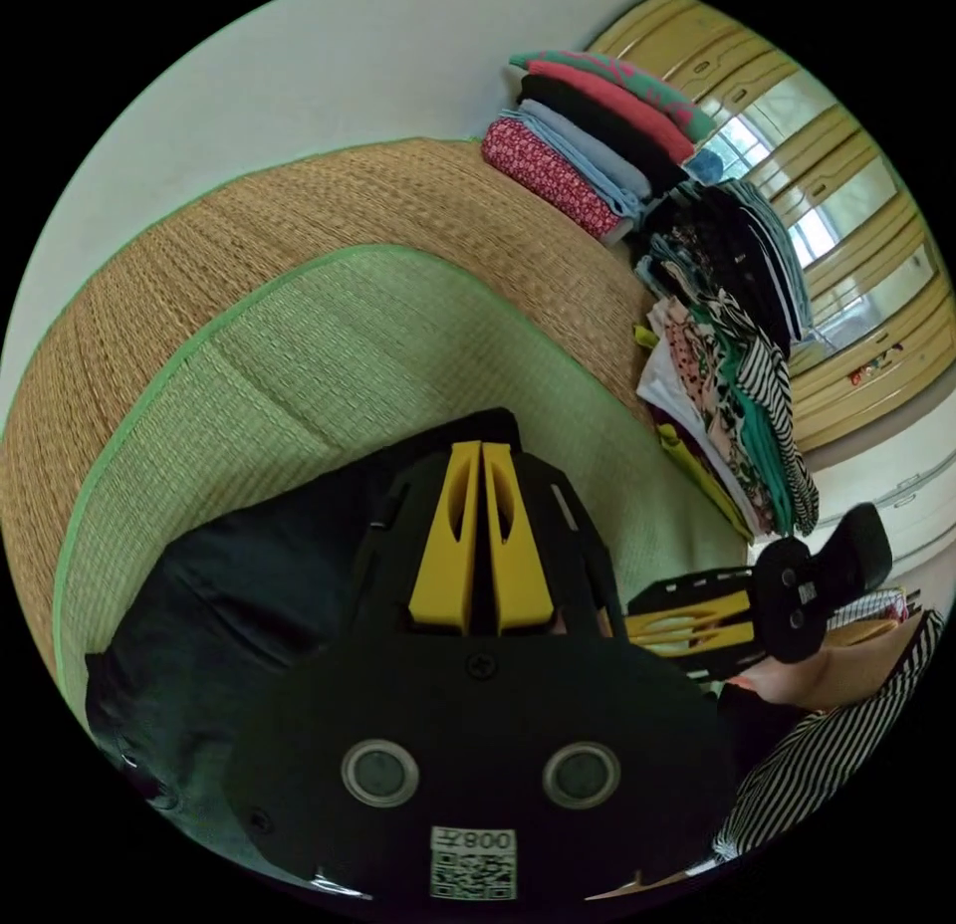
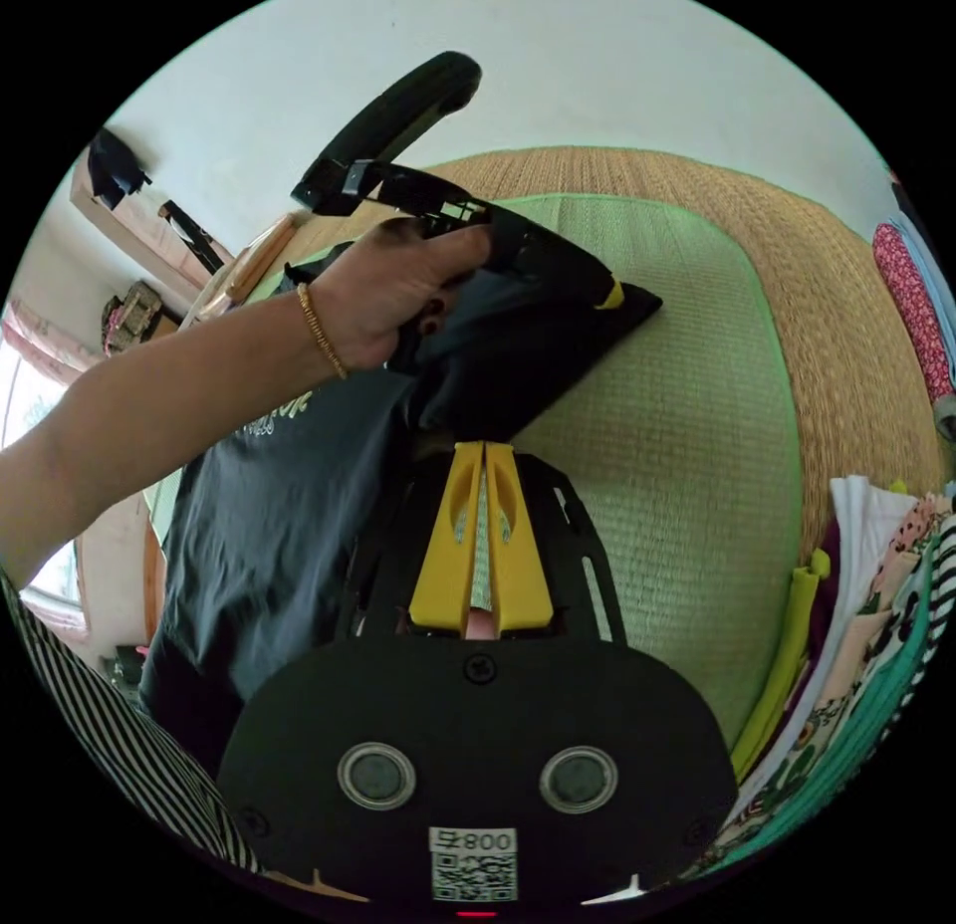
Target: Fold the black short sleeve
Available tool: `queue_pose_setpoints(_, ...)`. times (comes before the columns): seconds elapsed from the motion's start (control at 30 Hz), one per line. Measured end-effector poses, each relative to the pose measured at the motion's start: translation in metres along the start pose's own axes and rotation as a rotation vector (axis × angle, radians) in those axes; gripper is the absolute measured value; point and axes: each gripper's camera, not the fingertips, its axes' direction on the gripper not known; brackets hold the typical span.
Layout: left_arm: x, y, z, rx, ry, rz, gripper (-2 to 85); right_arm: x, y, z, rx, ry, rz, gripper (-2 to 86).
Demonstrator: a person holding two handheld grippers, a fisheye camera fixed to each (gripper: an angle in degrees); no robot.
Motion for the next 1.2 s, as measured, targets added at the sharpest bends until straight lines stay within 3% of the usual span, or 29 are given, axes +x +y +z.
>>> queue_pose_setpoints(0.33,-0.036,0.053,0.007,0.122,0.062,0.003,0.1,-0.016,-0.016,-0.062,0.058,0.099,0.056,0.0)
queue_pose_setpoints(0.43,-0.047,0.067,0.040,-0.023,-0.013,0.015,0.2,-0.033,-0.029,-0.070,0.096,0.042,0.014,0.0)
queue_pose_setpoints(0.53,-0.062,0.087,0.038,0.073,0.021,-0.042,0.2,-0.036,-0.048,-0.054,-0.027,0.069,0.005,0.1)
queue_pose_setpoints(0.7,-0.084,0.170,-0.003,0.304,0.082,-0.087,0.2,-0.028,-0.059,-0.081,0.018,0.056,0.060,0.0)
queue_pose_setpoints(0.8,-0.110,0.272,-0.032,0.392,-0.018,-0.233,0.1,-0.049,-0.071,-0.106,0.085,0.061,0.025,0.0)
queue_pose_setpoints(0.97,-0.166,0.471,-0.070,0.407,-0.356,-0.749,0.2,-0.150,-0.136,-0.107,0.096,-0.141,-0.242,0.1)
queue_pose_setpoints(1.07,-0.197,0.543,-0.071,0.428,-0.438,-0.946,0.2,-0.226,-0.183,-0.078,0.035,-0.227,-0.397,0.1)
queue_pose_setpoints(1.2,-0.227,0.584,-0.041,0.333,-0.388,-0.988,0.2,-0.316,-0.236,-0.042,-0.034,-0.331,-0.533,0.1)
